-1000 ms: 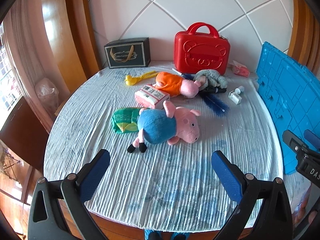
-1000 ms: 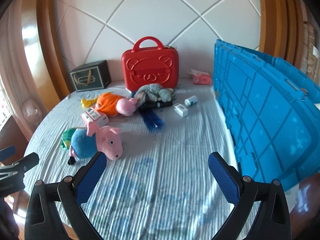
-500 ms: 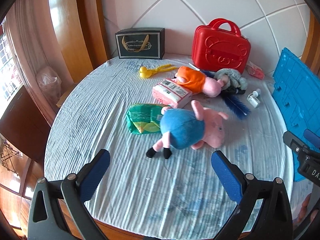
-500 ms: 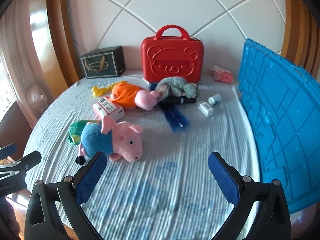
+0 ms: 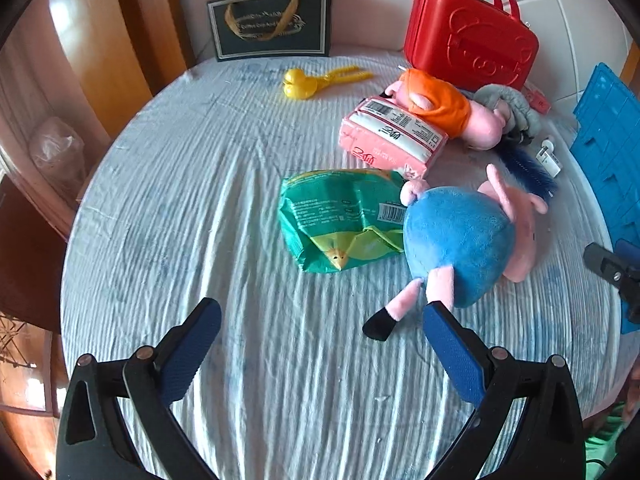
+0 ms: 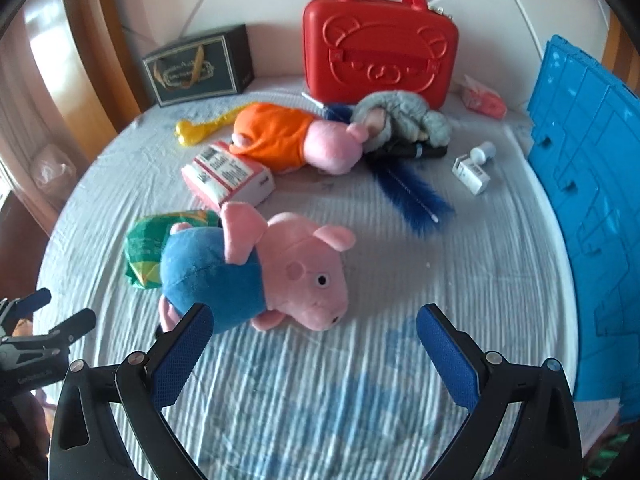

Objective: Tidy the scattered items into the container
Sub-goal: 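Reach both grippers toward the blue-and-pink pig plush, then grasp the blue-and-pink pig plush with both grippers and lift it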

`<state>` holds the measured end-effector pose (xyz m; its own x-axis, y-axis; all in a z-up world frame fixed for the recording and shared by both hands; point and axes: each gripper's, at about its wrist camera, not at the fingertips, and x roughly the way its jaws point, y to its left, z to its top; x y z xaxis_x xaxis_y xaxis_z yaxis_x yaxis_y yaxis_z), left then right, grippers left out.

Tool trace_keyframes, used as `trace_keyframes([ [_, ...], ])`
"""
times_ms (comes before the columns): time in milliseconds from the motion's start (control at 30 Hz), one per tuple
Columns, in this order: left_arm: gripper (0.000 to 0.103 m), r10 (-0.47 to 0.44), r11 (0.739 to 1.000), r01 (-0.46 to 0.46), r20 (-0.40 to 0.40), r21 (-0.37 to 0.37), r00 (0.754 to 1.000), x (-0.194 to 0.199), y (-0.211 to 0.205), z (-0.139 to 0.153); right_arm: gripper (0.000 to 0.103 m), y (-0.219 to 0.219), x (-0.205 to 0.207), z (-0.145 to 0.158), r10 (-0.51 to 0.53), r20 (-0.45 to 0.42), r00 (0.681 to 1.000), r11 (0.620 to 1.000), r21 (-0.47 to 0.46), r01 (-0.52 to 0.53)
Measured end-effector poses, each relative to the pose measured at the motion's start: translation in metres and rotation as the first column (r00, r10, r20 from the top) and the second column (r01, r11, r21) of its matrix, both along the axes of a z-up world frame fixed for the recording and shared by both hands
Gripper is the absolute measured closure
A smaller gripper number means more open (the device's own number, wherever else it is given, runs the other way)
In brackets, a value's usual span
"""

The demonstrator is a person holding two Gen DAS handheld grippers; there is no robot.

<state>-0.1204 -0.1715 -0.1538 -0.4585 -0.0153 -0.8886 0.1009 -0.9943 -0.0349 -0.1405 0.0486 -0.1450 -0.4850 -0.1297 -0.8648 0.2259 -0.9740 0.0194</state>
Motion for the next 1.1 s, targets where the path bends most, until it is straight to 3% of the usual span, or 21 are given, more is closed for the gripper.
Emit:
trace_keyframes([
  [233, 0.0, -0.077, 0.996, 0.075, 0.038, 0.042, 0.996, -0.019, 0.04, -0.023, 0.0, 0.01, -0.019, -0.037, 0.028, 0.092, 0.995, 0.999, 0.014, -0.029],
  [433, 0.0, -0.094, 0.995, 0.091, 0.054, 0.046, 0.994, -0.018, 0.081, -0.042, 0.0, 0.017, -0.04, -0.066, 0.145, 0.146, 0.979, 0.989, -0.001, -0.146],
  [700, 0.0, -0.018, 1.0, 0.018, 0.0, 0.009, 1.0, -0.036, 0.098, -0.054, 0.0, 0.01, -0.069, -0.087, 0.352, 0.127, 0.927, 0.936, -0.056, -0.347],
  [867, 0.0, -0.073, 0.997, 0.073, -0.01, -0.027, 0.997, -0.056, 0.109, -0.065, 0.0, 0.001, -0.088, -0.101, 0.451, 0.145, 0.881, 0.891, -0.121, -0.437],
  [1000, 0.003, -0.107, 0.993, 0.107, -0.015, -0.048, 0.994, -0.065, 0.114, -0.071, 0.0, -0.005, -0.091, -0.108, 0.479, 0.142, 0.866, 0.875, -0.156, -0.458],
  [1033, 0.006, -0.11, 0.993, 0.109, -0.026, -0.054, 0.994, -0.065, 0.115, -0.071, 0.001, -0.005, -0.092, -0.108, 0.478, 0.144, 0.866, 0.875, -0.166, -0.455],
  [1100, 0.013, -0.117, 0.991, 0.114, -0.046, -0.064, 0.992, -0.065, 0.115, -0.067, 0.016, -0.004, -0.09, -0.106, 0.485, 0.144, 0.863, 0.867, -0.204, -0.454],
])
